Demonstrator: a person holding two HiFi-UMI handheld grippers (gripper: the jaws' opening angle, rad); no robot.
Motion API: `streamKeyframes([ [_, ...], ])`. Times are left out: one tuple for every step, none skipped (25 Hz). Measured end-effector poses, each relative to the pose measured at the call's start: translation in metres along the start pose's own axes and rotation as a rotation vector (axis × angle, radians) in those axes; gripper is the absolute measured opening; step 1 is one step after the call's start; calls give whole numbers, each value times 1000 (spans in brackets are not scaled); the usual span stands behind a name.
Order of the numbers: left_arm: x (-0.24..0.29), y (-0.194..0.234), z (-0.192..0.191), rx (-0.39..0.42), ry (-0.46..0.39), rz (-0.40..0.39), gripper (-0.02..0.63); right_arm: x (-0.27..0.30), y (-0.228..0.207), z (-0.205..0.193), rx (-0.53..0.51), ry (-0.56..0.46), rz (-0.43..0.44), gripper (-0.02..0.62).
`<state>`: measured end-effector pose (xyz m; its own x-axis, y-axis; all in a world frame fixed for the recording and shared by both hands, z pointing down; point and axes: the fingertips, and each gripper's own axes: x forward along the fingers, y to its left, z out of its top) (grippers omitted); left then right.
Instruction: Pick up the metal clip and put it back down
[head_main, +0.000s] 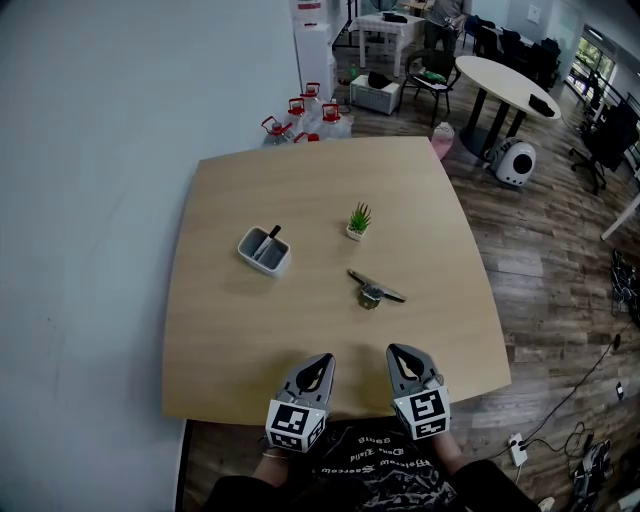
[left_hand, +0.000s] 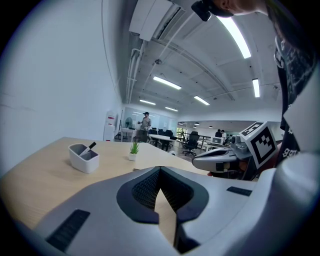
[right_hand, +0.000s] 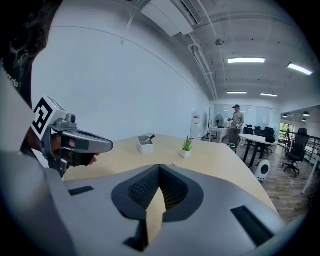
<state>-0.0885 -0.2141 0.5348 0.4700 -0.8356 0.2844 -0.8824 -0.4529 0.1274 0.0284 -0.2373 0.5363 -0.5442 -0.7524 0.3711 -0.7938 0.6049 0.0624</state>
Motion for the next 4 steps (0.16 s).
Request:
streamKeyframes([
  [0,2,0,-1,-2,10,9,0,0,-1,-1,1,0,14],
  [0,4,0,-3,-3,21,9,1,-1,-1,-2,2,0,14],
  [-1,7,0,-7,-5,31,9,1,-2,-1,-3,3,0,14],
  [-1,9,0,-11,-7,41,9,2,-2,-2,-4,4,0,14],
])
